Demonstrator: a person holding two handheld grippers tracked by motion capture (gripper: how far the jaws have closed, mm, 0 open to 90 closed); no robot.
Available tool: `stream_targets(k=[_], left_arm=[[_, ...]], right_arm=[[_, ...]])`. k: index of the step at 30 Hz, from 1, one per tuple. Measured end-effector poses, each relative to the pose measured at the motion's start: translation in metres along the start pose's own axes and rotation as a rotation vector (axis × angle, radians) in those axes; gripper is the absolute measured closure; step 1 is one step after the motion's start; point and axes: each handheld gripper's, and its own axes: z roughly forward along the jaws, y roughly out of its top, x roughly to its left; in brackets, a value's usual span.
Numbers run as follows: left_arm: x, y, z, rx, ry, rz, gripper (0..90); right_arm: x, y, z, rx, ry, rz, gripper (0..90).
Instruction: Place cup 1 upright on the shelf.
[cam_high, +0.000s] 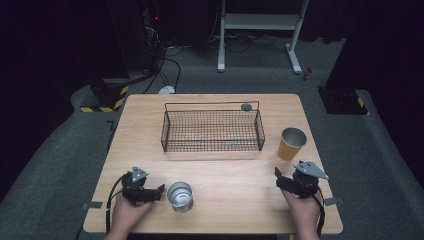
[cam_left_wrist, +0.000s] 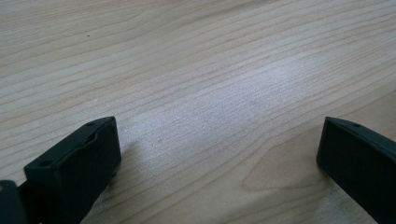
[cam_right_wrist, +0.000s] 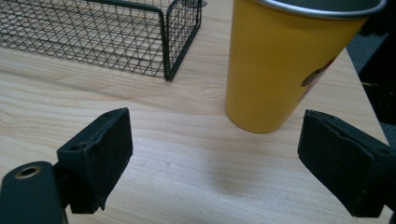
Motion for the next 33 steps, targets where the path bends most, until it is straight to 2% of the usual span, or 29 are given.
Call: stream_targets(k=[5,9,12,14,16,23,33], left_arm=[[0.0,0.0,0.0,0.0,0.0,0.0,0.2],[0.0,0.0,0.0,0.0,0.0,-0.001,0.2],[0.0,0.0,0.0,0.0,0.0,-0.001,0.2],[0.0,0.0,0.0,0.0,0.0,-0.001,0.1],[0.0,0.0,0.0,0.0,0.001,-0.001,0.1],[0.0,0.0,0.0,0.0,0.001,-0.001,0.1],[-0.001,0.0,0.0,0.001,0.005,-0.005,0.1]], right_arm=[[-0.007,0.004,0.002,-0.008,-0.011,0.012,10.3],[-0.012,0.01,0.004,-0.018,-0.037,0.023,10.3],[-0.015,0.013,0.008,-0.026,-0.03,0.026,10.3],[-0.017,0.015,0.011,-0.028,-0.045,0.022,10.3],[-0.02,0.018,0.015,-0.033,-0.032,0.033,10.2],[-0.034,0.025,0.032,-0.031,-0.062,0.059,10.2],[-0.044,0.032,0.049,-0.027,-0.051,0.084,10.1]])
